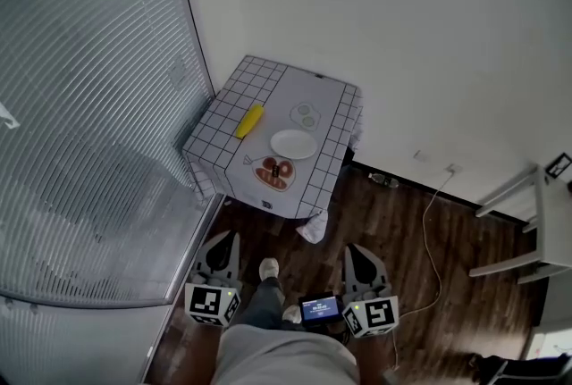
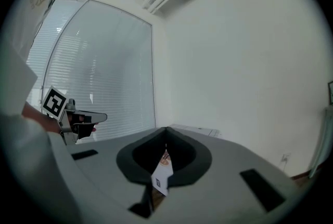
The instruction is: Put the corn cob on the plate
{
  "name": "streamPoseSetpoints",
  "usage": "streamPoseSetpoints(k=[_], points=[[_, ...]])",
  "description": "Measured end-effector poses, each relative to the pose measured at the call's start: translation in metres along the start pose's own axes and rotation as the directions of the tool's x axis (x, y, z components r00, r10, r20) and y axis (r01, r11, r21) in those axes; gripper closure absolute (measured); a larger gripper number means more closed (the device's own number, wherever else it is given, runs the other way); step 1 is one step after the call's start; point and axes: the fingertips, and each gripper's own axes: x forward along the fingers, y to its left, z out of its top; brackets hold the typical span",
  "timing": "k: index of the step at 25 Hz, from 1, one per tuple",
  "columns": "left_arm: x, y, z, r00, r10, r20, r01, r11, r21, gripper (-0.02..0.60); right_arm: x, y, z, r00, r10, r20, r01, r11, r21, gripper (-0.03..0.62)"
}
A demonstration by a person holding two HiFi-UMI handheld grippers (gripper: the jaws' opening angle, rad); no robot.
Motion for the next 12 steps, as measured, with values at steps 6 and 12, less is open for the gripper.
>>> streamPoseSetpoints(k=[6, 12], points=[[0.046, 0.014, 0.005, 1.0, -0.016, 0.017, 0.015, 0.999, 0.046, 0.575, 0.035, -0.026, 0.006, 0.999, -0.047, 0.015, 0.047, 0.999, -0.016, 0.588], [0.115, 0.057, 0.012, 1.0, 0.001, 0.025, -0.002, 0.999, 0.039, 0.575, 0.102, -0.052, 0.012, 0.997, -0.074, 0.01, 0.074, 0.997, -0.033, 0.588]])
